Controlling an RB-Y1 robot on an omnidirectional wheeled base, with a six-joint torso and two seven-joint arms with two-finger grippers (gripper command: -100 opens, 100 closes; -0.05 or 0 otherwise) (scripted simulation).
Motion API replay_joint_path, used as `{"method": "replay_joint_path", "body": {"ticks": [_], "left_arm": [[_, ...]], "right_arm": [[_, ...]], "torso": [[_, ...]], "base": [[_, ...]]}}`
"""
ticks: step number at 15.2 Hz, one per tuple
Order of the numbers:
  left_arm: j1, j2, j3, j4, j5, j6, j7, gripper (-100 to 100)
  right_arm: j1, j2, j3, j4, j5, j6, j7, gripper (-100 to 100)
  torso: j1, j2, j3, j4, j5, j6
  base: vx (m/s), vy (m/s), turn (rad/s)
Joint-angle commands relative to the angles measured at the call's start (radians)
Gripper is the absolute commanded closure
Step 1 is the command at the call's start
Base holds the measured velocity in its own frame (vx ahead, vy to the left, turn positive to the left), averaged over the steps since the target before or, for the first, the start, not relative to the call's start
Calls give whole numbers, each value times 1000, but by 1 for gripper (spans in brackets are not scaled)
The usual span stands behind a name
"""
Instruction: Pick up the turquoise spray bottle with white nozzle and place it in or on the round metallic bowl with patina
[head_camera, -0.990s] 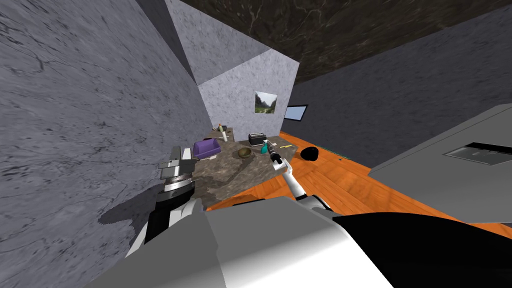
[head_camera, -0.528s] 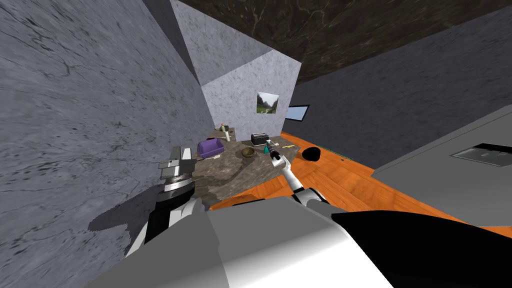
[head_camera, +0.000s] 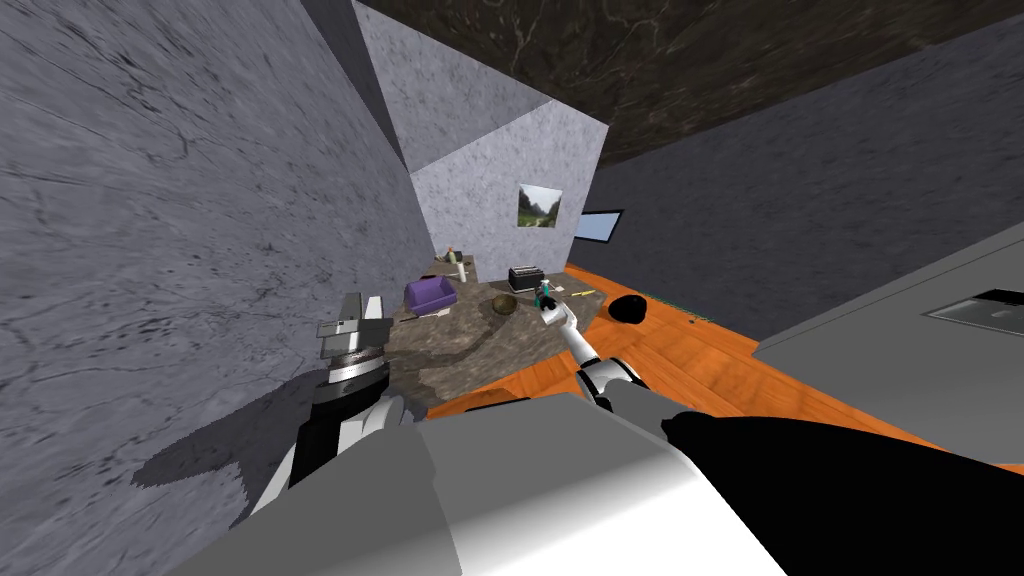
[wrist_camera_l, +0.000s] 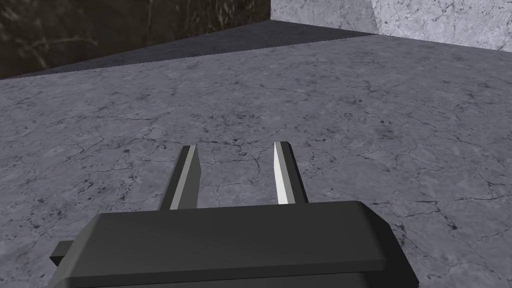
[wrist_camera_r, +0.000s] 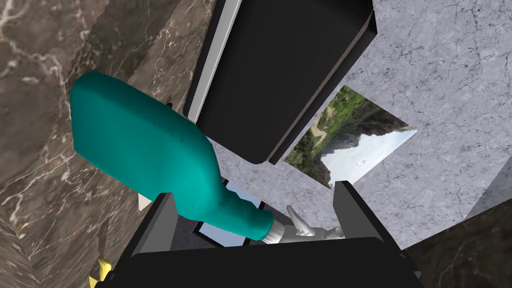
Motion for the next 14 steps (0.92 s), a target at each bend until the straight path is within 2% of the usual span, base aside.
{"method": "replay_joint_path", "body": {"ticks": [1,2,4,5,6,8,9,11,12,14], "left_arm": [[0,0,0,0,0,0,0,0],[0,0,0,0,0,0,0,0],[0,0,0,0,0,0,0,0],[0,0,0,0,0,0,0,0],[0,0,0,0,0,0,0,0],[0,0,0,0,0,0,0,0],[0,0,0,0,0,0,0,0],[0,0,0,0,0,0,0,0],[0,0,0,0,0,0,0,0],[0,0,0,0,0,0,0,0]], "right_arm": [[-9,2,0,12,4,31,1,-100],[-56,-4,3,60,12,65,7,-100],[-62,-4,3,75,12,94,7,-100],[-102,-10,6,111,20,124,13,-100],[-113,-10,6,123,20,147,13,-100],[-113,-10,6,139,20,157,13,-100],[-157,-16,9,171,29,204,19,-100],[-163,-16,9,202,29,219,19,-100],[-208,-21,12,229,37,261,25,-100],[-211,-21,12,263,37,280,25,-100]], "torso": [[0,0,0,0,0,0],[-2,0,0,0,0,0],[-1,0,0,0,0,0],[-1,0,0,0,0,0],[-1,0,0,0,0,0],[-1,0,0,0,0,0],[-3,0,0,0,-1,0],[-1,0,0,0,0,0],[-2,0,0,0,0,0],[-1,-1,0,0,0,0]], "base": [[1,44,-1],[2,69,28],[10,75,25],[12,82,35],[16,90,29],[4,52,2],[11,65,22],[16,65,21],[14,68,24],[19,61,14]]}}
